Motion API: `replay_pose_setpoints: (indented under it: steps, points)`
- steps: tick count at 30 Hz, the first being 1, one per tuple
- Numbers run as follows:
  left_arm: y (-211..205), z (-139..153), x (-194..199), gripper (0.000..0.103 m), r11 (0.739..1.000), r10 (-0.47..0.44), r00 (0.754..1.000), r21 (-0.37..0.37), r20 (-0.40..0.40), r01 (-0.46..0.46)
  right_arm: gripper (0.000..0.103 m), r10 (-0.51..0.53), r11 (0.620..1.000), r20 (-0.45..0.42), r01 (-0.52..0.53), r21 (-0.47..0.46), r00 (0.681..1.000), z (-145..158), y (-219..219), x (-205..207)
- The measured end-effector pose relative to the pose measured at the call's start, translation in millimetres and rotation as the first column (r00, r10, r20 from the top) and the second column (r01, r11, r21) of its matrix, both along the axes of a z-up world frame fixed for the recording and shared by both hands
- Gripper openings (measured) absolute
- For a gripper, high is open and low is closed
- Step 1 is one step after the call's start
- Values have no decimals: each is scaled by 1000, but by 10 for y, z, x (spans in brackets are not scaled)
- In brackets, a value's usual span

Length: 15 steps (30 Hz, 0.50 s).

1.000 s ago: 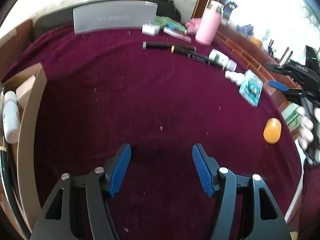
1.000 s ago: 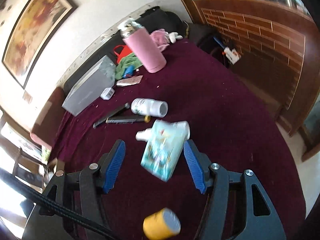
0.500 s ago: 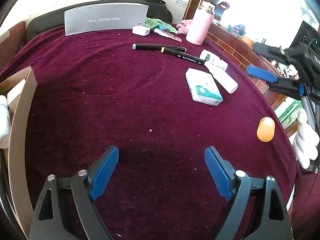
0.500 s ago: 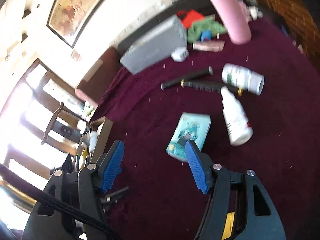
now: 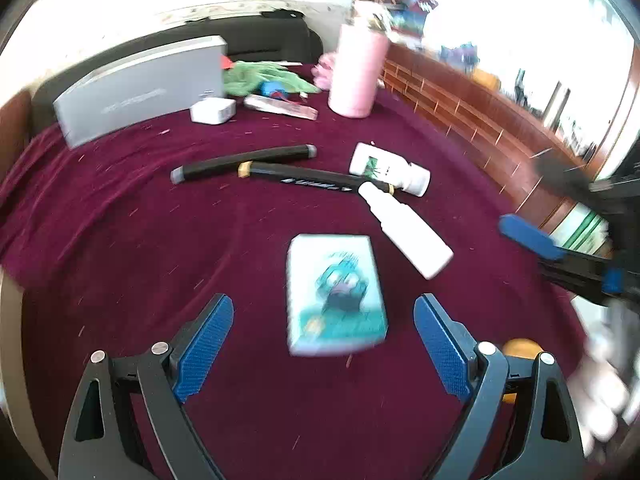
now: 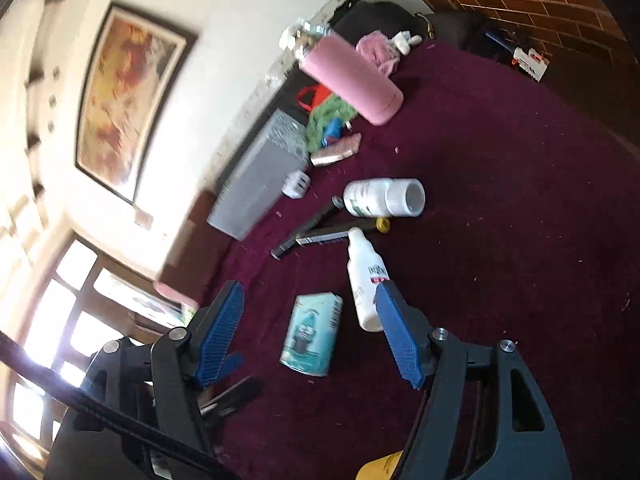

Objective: Organize objects
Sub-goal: 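Grasp the teal Hangyodon tissue pack with the left gripper while the right gripper grasps a white dropper bottle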

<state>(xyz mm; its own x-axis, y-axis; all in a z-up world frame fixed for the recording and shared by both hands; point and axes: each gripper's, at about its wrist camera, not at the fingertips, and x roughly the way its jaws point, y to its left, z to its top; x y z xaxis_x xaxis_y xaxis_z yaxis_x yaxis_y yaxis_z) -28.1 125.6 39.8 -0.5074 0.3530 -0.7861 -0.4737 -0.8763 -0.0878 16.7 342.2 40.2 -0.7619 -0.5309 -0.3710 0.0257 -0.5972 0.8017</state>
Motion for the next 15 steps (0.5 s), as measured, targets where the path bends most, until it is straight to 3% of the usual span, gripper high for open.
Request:
replay_pose_setpoints:
  steps: [4, 5, 7, 9, 15]
  points:
    - [396, -285, -66, 88, 982, -62, 997, -180, -53, 51, 77, -5, 999, -4, 5, -48, 1000, -5, 35, -24]
    - [400, -270, -58, 83, 984, -70, 995, -172, -73, 56, 77, 0, 998, 1, 0, -58, 1000, -15, 37, -34]
    - [348, -230, -77, 41, 989, -87, 996, -121, -12, 85, 77, 11, 997, 7, -10, -70, 1000, -38, 29, -32]
    - [268, -163, -61, 41, 989, -74, 997, -132, -8, 72, 77, 13, 998, 12, -12, -68, 1000, -46, 16, -34]
    - [-328, 51, 181, 41, 1000, -9, 1000, -6, 0, 9, 77, 6, 1000, 29, -5, -22, 1000, -79, -24, -54]
